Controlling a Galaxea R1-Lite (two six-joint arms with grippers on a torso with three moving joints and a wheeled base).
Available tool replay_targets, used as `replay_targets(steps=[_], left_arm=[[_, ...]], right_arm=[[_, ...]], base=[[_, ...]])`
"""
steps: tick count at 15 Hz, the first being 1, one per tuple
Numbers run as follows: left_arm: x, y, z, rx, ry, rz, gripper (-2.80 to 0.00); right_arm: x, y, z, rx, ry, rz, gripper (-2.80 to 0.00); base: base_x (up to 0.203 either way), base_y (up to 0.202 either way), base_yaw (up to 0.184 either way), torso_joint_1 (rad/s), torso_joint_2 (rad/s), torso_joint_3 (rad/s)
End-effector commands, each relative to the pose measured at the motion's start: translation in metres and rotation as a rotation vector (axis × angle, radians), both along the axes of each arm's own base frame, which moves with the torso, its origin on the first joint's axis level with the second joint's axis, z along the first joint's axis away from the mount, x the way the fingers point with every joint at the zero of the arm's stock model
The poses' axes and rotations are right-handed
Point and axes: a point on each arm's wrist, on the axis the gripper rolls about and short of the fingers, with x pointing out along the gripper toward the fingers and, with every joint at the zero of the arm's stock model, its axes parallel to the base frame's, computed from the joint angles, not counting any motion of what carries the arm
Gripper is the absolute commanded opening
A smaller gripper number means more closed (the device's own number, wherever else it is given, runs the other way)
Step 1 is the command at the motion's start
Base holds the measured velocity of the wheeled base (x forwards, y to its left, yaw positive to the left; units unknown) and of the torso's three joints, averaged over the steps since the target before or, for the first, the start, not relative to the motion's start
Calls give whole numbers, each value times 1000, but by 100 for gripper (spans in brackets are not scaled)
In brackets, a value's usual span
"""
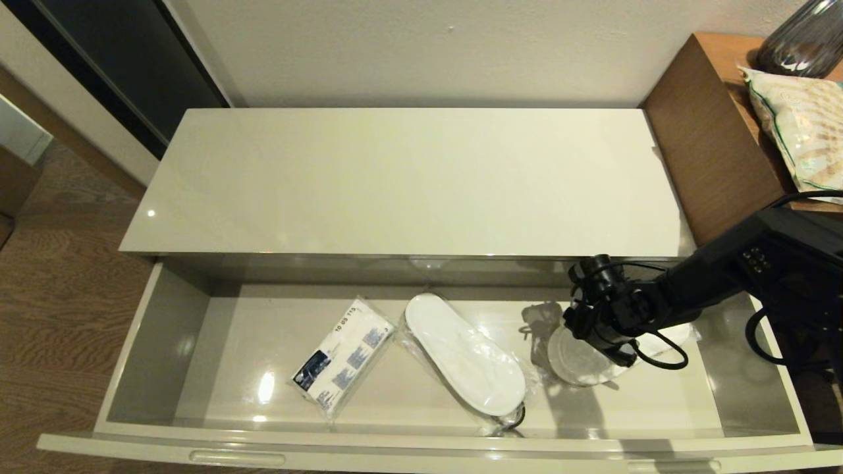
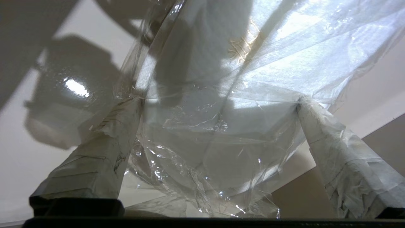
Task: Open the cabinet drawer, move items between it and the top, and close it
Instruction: Take out the disposable slippers from the drawer
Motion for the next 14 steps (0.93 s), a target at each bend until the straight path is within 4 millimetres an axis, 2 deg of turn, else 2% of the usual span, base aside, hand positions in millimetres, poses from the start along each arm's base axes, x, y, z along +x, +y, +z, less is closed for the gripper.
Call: replay_targets(steps=[1, 4, 8, 14], left_arm=[[0, 0, 0, 1, 1, 0, -280], [0, 0, 0, 1, 1, 0, -280], [0, 0, 0, 1, 1, 0, -280], [0, 0, 0, 1, 1, 0, -280]], right_arm=[[1, -2, -18, -22, 58, 21, 0], [-13, -4, -8, -44, 183, 43, 0], [-20, -6, 5, -52, 225, 50, 0], [-18, -7, 4, -37, 221, 49, 0]], base=[[0, 0, 0, 0, 0, 0], [0, 0, 0, 0, 0, 0], [0, 0, 0, 0, 0, 0], [0, 0, 0, 0, 0, 0]])
